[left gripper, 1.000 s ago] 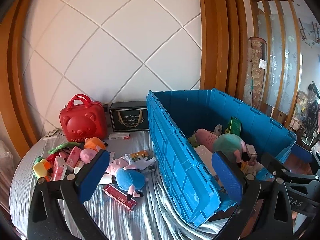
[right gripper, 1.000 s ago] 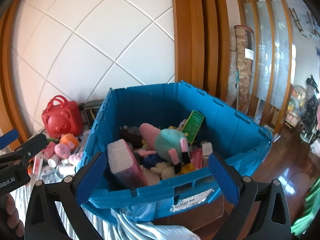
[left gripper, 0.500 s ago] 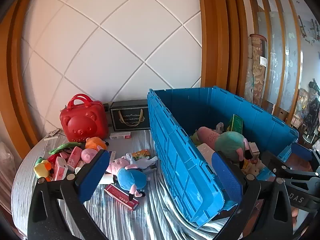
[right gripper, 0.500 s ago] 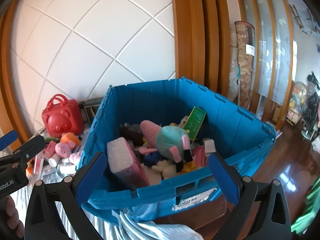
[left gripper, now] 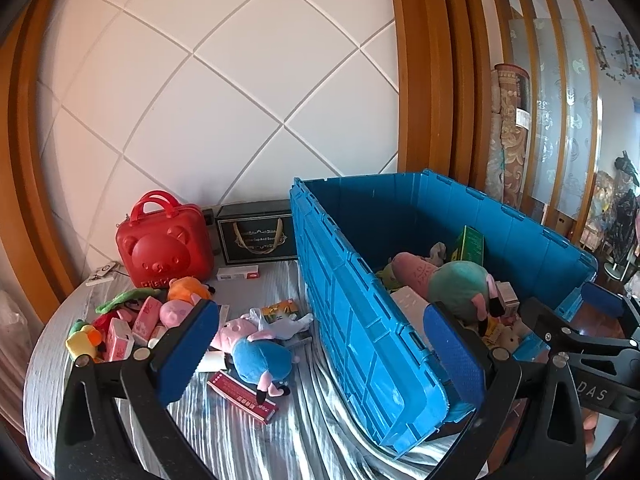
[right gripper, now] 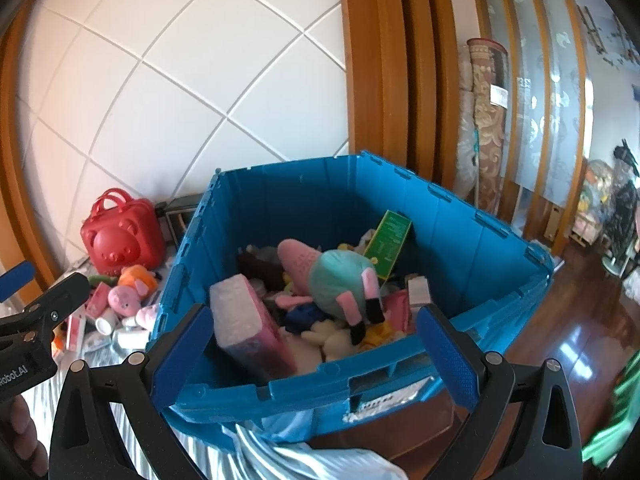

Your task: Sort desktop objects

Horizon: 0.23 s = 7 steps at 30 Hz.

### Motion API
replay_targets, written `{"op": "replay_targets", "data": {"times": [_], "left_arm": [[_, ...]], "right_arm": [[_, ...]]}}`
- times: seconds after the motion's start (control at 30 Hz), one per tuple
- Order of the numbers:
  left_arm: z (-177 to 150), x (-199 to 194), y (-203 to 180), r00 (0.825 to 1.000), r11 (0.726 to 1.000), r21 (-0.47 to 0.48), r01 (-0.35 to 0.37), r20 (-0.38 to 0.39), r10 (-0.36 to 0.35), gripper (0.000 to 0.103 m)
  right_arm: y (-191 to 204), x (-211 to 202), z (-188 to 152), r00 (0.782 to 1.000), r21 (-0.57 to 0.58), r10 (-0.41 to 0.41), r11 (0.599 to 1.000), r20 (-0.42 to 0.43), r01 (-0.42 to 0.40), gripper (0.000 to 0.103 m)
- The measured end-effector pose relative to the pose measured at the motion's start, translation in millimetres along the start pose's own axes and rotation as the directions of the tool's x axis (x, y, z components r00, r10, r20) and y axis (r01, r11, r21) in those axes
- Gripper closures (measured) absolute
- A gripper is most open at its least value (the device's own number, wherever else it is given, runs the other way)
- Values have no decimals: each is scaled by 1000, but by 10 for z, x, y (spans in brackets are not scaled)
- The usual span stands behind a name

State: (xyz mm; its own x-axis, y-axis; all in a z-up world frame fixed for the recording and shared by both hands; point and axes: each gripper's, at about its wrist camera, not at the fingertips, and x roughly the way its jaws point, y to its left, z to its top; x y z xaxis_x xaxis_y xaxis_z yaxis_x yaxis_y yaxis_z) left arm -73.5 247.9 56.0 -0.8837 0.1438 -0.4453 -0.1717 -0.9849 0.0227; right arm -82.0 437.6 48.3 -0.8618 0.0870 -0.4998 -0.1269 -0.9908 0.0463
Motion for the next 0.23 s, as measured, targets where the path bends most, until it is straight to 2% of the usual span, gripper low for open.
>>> {"op": "replay_targets", "data": {"times": [0.23], "left_arm": [[3, -14, -22, 1000, 1000, 6, 6, 4, -6, 0]], "right_arm": [[-6, -7, 4, 1000, 3, -1, 1000, 1, 1, 0]]}}
